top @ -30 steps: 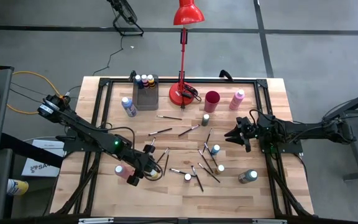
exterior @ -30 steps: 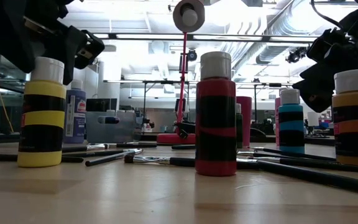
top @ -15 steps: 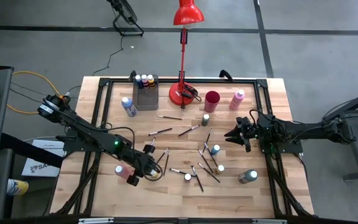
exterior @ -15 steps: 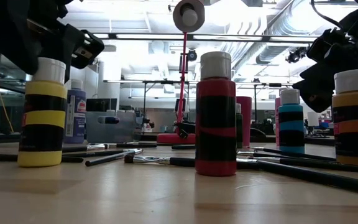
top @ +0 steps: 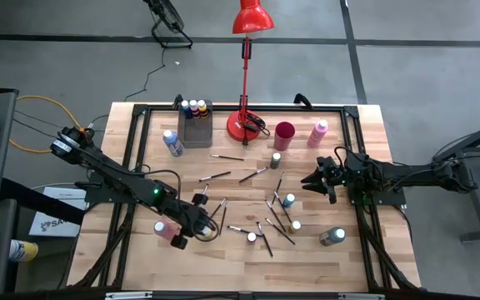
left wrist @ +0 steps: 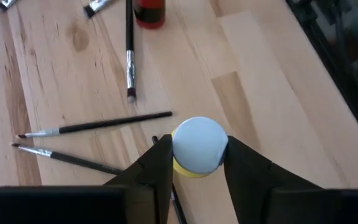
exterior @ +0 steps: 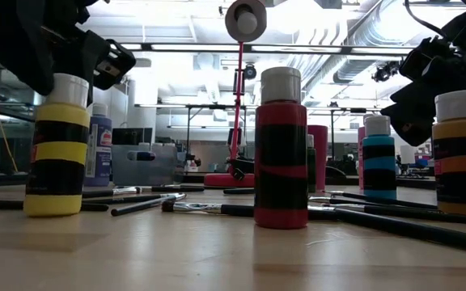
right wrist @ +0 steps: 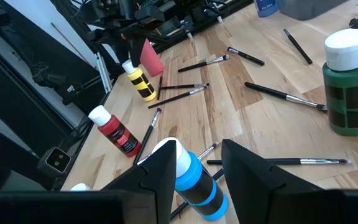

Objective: Pick & Place Paint Supplies
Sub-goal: Put the small light yellow black paint bottle into the bin, then put the small red black paint bottle into the bin

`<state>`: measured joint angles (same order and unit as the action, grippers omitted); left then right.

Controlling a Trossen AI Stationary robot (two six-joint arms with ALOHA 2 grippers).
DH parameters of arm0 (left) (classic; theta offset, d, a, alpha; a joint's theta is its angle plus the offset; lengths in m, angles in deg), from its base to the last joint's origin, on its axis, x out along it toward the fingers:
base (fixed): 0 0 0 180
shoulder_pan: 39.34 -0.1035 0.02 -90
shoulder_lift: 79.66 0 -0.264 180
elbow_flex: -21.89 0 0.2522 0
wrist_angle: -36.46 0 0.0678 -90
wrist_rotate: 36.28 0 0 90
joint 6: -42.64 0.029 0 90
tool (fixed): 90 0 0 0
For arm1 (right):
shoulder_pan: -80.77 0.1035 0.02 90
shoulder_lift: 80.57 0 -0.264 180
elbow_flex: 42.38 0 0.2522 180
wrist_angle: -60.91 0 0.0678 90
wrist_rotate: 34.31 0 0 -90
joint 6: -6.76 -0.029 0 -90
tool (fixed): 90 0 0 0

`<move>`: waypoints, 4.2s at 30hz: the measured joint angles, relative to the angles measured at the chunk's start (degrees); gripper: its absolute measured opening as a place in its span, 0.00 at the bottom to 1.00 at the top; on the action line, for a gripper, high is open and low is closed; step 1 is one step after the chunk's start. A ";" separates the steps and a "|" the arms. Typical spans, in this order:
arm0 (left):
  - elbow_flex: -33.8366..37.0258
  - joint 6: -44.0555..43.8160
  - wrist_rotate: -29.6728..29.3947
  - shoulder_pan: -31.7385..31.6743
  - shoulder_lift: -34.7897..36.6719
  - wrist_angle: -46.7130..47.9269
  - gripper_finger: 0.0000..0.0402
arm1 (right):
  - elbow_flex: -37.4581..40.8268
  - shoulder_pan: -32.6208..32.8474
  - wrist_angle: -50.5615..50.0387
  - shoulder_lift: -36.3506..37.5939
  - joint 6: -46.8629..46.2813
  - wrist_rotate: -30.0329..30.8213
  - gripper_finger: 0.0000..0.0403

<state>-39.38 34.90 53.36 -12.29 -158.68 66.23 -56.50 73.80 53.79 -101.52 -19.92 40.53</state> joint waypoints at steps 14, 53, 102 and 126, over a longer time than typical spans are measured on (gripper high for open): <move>-11.20 6.12 -1.77 -1.29 0.20 1.24 0.29 | 0.00 0.00 -0.01 0.01 0.00 0.00 0.30; -21.24 -10.53 -27.39 -56.16 -2.00 18.64 0.29 | 0.00 0.00 -0.02 0.00 0.00 0.00 0.30; -4.93 -28.51 -26.32 -69.18 -5.09 6.39 0.33 | -0.01 -0.01 0.00 0.01 0.00 0.00 0.30; -4.86 -13.17 -31.70 -66.37 -0.81 0.13 0.56 | -0.02 -0.02 0.00 0.00 0.00 0.07 0.30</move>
<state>-44.25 21.73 21.66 -78.66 -159.49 66.36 -56.52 73.78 53.79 -101.52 -19.92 40.60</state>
